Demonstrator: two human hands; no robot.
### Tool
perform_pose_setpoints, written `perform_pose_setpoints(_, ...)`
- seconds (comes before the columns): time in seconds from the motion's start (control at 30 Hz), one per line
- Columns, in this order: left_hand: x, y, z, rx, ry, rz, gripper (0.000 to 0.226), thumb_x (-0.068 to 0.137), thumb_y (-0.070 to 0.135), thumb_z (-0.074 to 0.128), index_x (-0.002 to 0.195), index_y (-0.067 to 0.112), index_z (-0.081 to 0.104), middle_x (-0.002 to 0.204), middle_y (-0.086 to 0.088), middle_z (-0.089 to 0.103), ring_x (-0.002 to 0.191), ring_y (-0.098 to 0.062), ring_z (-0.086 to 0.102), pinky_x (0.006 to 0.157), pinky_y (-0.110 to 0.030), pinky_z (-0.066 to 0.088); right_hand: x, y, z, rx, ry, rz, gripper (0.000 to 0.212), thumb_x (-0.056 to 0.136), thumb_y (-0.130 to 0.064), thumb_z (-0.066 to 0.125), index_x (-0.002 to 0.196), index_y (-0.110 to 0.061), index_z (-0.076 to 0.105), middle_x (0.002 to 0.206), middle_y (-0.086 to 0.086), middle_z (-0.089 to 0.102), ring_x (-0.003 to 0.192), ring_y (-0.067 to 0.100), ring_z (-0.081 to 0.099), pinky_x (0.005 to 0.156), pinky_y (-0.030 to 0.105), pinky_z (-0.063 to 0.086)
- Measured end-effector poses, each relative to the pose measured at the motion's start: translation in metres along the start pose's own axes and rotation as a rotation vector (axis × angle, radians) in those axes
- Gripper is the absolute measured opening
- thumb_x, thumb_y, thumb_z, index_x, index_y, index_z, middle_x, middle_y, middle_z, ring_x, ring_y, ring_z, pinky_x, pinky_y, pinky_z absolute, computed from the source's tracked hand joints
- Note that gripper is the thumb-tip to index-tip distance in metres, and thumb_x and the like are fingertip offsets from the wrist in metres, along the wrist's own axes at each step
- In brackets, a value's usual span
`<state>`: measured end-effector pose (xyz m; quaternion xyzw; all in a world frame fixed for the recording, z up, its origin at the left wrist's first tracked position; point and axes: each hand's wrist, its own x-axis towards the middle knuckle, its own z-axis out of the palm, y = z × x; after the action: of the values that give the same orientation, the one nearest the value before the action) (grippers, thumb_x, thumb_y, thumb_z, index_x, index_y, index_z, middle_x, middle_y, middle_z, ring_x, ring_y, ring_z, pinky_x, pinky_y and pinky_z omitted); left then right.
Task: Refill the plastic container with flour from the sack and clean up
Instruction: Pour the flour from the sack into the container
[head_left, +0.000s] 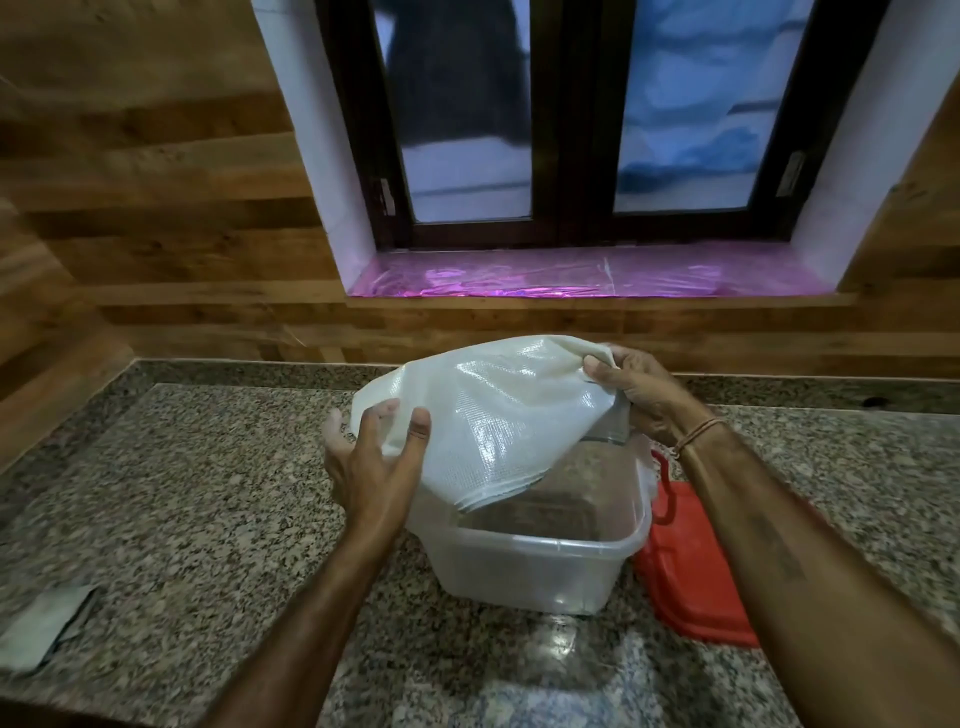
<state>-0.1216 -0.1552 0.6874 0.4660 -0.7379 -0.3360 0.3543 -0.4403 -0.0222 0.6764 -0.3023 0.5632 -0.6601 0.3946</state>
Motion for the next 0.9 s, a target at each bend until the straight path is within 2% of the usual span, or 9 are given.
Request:
perform_pose_setpoints(0.1, -0.005, 0.01, 0.004, 0.223, 0.072, 0.385, 0.07, 0.079, 0.079, 0.05, 0.138, 0.042, 0.053, 0.168, -0.004, 0.017, 0.157, -0.028, 0.013, 0.121, -0.06, 0.009, -0.001, 0.001, -0.001, 0.045, -0.016, 0.009, 0.064, 0.072, -0.038, 0.094, 0.124, -0.007, 0.073, 0.113, 0.019, 0.077, 0.093, 0.027, 0.077, 0.078, 0.035, 0.063)
perform_pose_setpoints(0.2, 0.0, 0.011, 0.012, 0.387, -0.077, 0.708, 0.072, 0.079, 0.077, 0.061, 0.139, 0.037, 0.056, 0.146, -0.003, 0.047, 0.138, -0.025, 0.043, 0.118, -0.053, 0.023, -0.007, -0.001, 0.001, 0.041, -0.034, -0.002, 0.059, 0.073, -0.039, 0.093, 0.122, -0.011, 0.074, 0.116, 0.018, 0.076, 0.098, 0.028, 0.074, 0.087, 0.039, 0.063)
perform_pose_setpoints(0.37, -0.002, 0.007, 0.026, 0.58, -0.1, 0.793, 0.075, 0.072, 0.078, 0.07, 0.13, 0.033, 0.053, 0.114, -0.004, 0.049, 0.098, -0.023, 0.048, 0.079, -0.039, 0.039, -0.019, 0.003, 0.005, 0.11, -0.066, -0.03, 0.051, 0.067, -0.035, 0.096, 0.11, -0.016, 0.079, 0.104, 0.012, 0.078, 0.09, 0.021, 0.075, 0.08, 0.033, 0.064)
perform_pose_setpoints(0.53, -0.005, 0.008, 0.033, 0.729, -0.257, 0.766, 0.093, 0.068, 0.083, 0.066, 0.14, 0.031, 0.04, 0.118, -0.003, 0.045, 0.102, -0.023, 0.048, 0.082, -0.04, 0.04, -0.025, 0.008, 0.007, 0.12, -0.077, -0.058, 0.05, 0.067, -0.036, 0.097, 0.11, -0.016, 0.078, 0.1, 0.008, 0.078, 0.086, 0.017, 0.075, 0.075, 0.029, 0.064)
perform_pose_setpoints(0.63, -0.001, 0.01, 0.019, 0.502, -0.453, 0.635, 0.088, 0.067, 0.086, 0.061, 0.141, 0.041, 0.045, 0.12, 0.005, 0.04, 0.112, -0.018, 0.044, 0.092, -0.04, 0.039, -0.028, 0.009, 0.006, 0.124, -0.07, -0.081, 0.046, 0.065, -0.037, 0.097, 0.104, -0.019, 0.08, 0.097, 0.004, 0.079, 0.084, 0.014, 0.075, 0.071, 0.026, 0.062)
perform_pose_setpoints(0.73, 0.015, 0.0, 0.005, 0.246, -0.018, 0.422, 0.069, 0.076, 0.07, 0.067, 0.135, 0.038, 0.051, 0.136, -0.001, 0.045, 0.125, -0.023, 0.044, 0.1, -0.045, 0.039, -0.028, 0.011, 0.007, 0.1, -0.054, -0.109, 0.046, 0.064, -0.037, 0.098, 0.103, -0.021, 0.081, 0.096, 0.003, 0.079, 0.084, 0.013, 0.074, 0.072, 0.026, 0.062)
perform_pose_setpoints(0.8, 0.033, -0.008, -0.005, 0.076, 0.11, 0.022, 0.082, 0.079, 0.072, 0.068, 0.142, 0.025, 0.045, 0.149, -0.013, 0.042, 0.131, -0.031, 0.048, 0.095, -0.044, 0.05, -0.029, 0.012, 0.006, 0.081, -0.05, -0.121, 0.044, 0.069, -0.033, 0.095, 0.109, -0.021, 0.08, 0.099, 0.004, 0.079, 0.087, 0.014, 0.074, 0.075, 0.026, 0.062)
perform_pose_setpoints(0.87, 0.052, -0.013, -0.009, -0.42, -0.228, -0.425, 0.094, 0.075, 0.077, 0.06, 0.143, 0.012, 0.049, 0.142, -0.021, 0.057, 0.119, -0.036, 0.064, 0.079, -0.044, 0.062, -0.031, 0.012, 0.006, 0.07, -0.053, -0.124, 0.035, 0.077, -0.023, 0.088, 0.111, -0.02, 0.079, 0.1, 0.003, 0.078, 0.088, 0.013, 0.073, 0.077, 0.025, 0.061)
perform_pose_setpoints(0.9, 0.059, -0.016, -0.01, -0.673, -0.421, -0.57, 0.091, 0.078, 0.075, 0.058, 0.142, 0.011, 0.053, 0.137, -0.021, 0.064, 0.117, -0.039, 0.068, 0.085, -0.05, 0.062, -0.031, 0.012, 0.006, 0.063, -0.051, -0.133, 0.031, 0.08, -0.017, 0.083, 0.11, -0.019, 0.079, 0.099, 0.003, 0.078, 0.088, 0.013, 0.073, 0.077, 0.024, 0.061)
